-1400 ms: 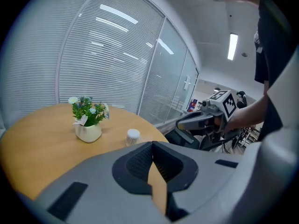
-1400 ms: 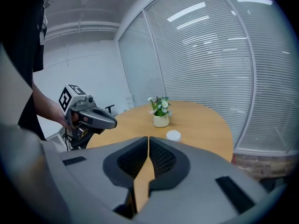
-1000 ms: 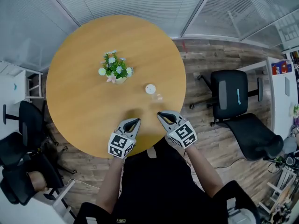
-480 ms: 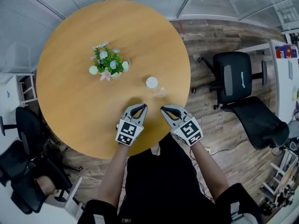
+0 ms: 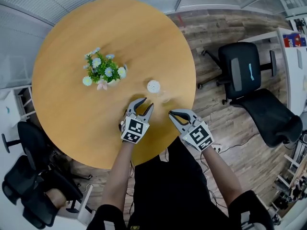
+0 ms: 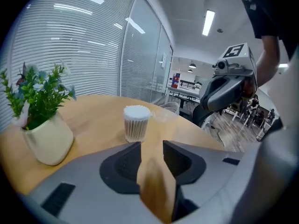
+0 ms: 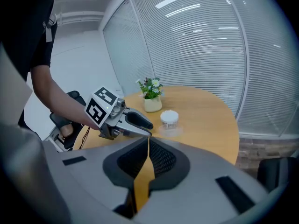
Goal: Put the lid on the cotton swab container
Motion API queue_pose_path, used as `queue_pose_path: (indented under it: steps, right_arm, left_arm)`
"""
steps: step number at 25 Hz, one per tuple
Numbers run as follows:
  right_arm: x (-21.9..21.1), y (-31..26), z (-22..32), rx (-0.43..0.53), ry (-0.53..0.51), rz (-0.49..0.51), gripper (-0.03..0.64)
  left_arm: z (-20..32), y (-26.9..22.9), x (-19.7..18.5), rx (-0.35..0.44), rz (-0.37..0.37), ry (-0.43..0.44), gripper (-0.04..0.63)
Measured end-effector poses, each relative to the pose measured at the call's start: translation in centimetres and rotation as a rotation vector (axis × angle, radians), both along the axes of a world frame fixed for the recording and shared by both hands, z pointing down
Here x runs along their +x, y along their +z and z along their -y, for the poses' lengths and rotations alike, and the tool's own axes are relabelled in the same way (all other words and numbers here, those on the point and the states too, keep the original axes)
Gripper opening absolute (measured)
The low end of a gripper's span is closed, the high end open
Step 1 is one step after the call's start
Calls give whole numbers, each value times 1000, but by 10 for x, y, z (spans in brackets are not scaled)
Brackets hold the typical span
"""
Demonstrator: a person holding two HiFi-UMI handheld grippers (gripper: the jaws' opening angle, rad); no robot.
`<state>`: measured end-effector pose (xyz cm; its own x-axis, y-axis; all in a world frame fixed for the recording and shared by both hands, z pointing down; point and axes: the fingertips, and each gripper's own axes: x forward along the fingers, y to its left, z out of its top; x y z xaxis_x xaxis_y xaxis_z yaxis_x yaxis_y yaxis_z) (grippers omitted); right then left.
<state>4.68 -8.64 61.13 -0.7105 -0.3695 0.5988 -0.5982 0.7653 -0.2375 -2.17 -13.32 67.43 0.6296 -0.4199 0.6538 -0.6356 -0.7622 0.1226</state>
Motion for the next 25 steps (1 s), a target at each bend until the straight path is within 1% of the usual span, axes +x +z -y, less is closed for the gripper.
queue_pose_path:
  steps: [2, 3, 5, 7, 9, 15, 22, 23, 25]
  right_arm:
    - [4, 1, 1, -4, 12, -6, 8]
    - [5, 2, 2, -5, 18, -5, 8]
    - [4, 2, 3, -3, 21, 4, 8]
    - [2, 3, 0, -4, 10, 4, 8]
    - [2, 5, -4, -2, -9, -5, 8]
    - [10, 13, -6, -16, -4, -21, 8]
    - [9, 13, -3, -7, -17, -28, 8]
    - [9, 13, -3, -8, -16, -27, 8]
    - [10, 15, -1, -11, -14, -26, 8]
  left_arm:
    - [7, 4, 3, 12, 16, 10, 197]
    - [11, 5, 4, 18, 22, 13, 218]
    - [19, 10, 4, 28, 44, 22, 242]
    - [24, 14, 4, 45, 83, 45, 256]
    - [29, 16, 5, 66, 103, 66, 267]
    - [48, 12, 18, 90, 39, 105, 305]
    - [56, 15, 31, 114, 55, 145, 310]
    - [57, 16, 33, 113, 45, 144, 310]
    - [59, 14, 36, 111, 4, 129, 310]
